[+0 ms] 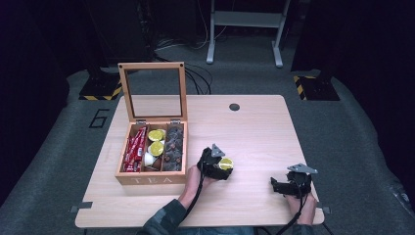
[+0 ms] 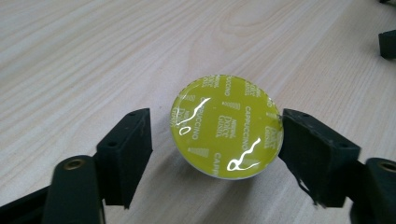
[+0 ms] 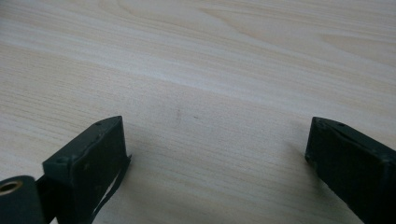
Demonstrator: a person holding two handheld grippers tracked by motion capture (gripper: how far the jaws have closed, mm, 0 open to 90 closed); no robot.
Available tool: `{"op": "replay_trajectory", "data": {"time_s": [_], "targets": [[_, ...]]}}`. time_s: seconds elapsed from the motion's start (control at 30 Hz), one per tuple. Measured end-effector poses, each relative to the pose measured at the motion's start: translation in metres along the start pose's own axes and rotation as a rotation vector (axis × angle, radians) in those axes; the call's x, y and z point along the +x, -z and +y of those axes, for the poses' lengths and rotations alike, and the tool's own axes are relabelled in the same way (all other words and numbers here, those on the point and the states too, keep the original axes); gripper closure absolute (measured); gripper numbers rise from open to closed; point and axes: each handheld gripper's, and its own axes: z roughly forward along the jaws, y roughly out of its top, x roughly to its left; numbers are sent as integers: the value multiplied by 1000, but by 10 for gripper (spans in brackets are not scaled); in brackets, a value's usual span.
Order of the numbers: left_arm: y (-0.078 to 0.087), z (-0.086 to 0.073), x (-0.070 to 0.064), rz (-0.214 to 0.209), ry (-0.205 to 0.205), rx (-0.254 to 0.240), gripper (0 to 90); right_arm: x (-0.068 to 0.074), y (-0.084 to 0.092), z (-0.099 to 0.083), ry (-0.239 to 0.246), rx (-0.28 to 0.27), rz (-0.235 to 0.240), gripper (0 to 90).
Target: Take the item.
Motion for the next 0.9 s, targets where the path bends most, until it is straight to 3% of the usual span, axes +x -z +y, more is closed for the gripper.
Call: {"op": "replay_trajectory", "data": {"time_s": [0.23,0.57,0.73,0.9], "targets": [[12,2,-4,9,-25,-21,183,0,0,0,1,0,0,45],[54,5,-11,-3,-59,-81,146,0,0,0,-5,-1,5,46],[72,4,-11,10,-82,-96,140,0,0,0,0,1,0,46],[96,2,-6,35,-78,-134,136,0,0,0,3,0,0,46]]}}
